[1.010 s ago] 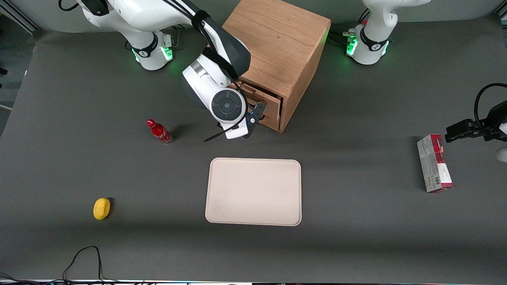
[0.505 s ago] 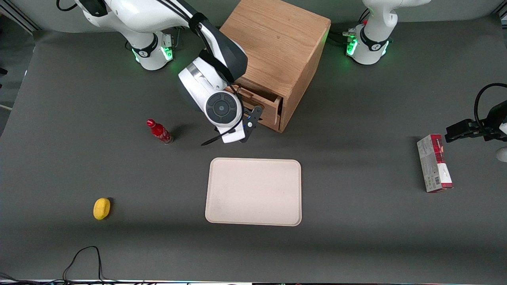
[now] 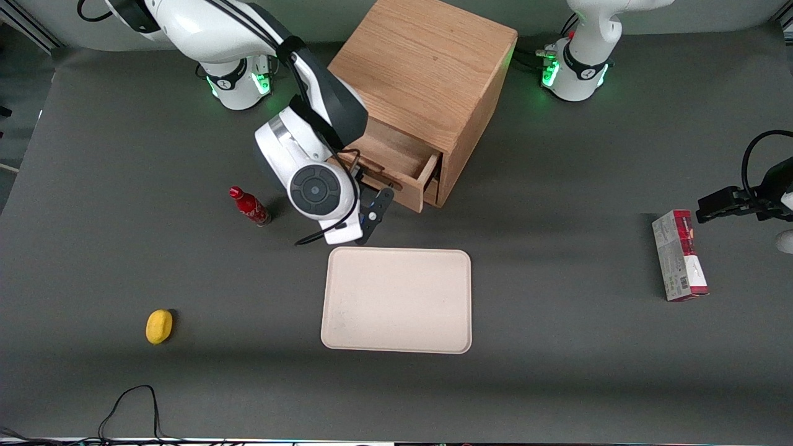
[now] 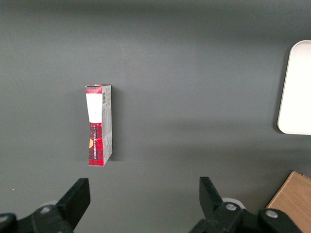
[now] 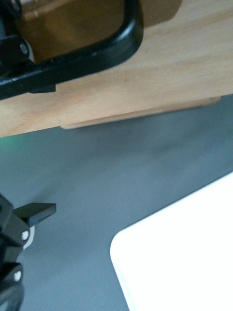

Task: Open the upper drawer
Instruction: 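Pull the upper drawer outward by its handle with the right gripper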

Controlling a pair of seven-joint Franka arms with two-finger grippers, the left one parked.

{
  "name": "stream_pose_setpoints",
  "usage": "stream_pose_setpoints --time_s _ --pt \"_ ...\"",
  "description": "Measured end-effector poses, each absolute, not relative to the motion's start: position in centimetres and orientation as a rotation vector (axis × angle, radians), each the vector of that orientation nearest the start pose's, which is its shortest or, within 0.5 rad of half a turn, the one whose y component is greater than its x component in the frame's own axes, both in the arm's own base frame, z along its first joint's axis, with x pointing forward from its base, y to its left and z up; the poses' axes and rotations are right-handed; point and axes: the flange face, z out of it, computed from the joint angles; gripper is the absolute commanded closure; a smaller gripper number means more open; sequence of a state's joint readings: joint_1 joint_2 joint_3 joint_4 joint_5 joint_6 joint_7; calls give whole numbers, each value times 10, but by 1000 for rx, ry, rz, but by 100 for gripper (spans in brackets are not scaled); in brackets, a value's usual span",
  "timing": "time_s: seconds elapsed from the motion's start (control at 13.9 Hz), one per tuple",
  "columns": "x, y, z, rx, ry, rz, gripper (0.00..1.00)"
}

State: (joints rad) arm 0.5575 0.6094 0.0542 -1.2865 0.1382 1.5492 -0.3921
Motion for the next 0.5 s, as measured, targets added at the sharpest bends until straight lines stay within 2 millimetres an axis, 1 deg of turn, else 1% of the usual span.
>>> stream_pose_setpoints --time_s 0.22,0.5 --pt "567 392 373 -2637 -1394 503 0" --pt "579 382 374 -2622 -1414 458 0"
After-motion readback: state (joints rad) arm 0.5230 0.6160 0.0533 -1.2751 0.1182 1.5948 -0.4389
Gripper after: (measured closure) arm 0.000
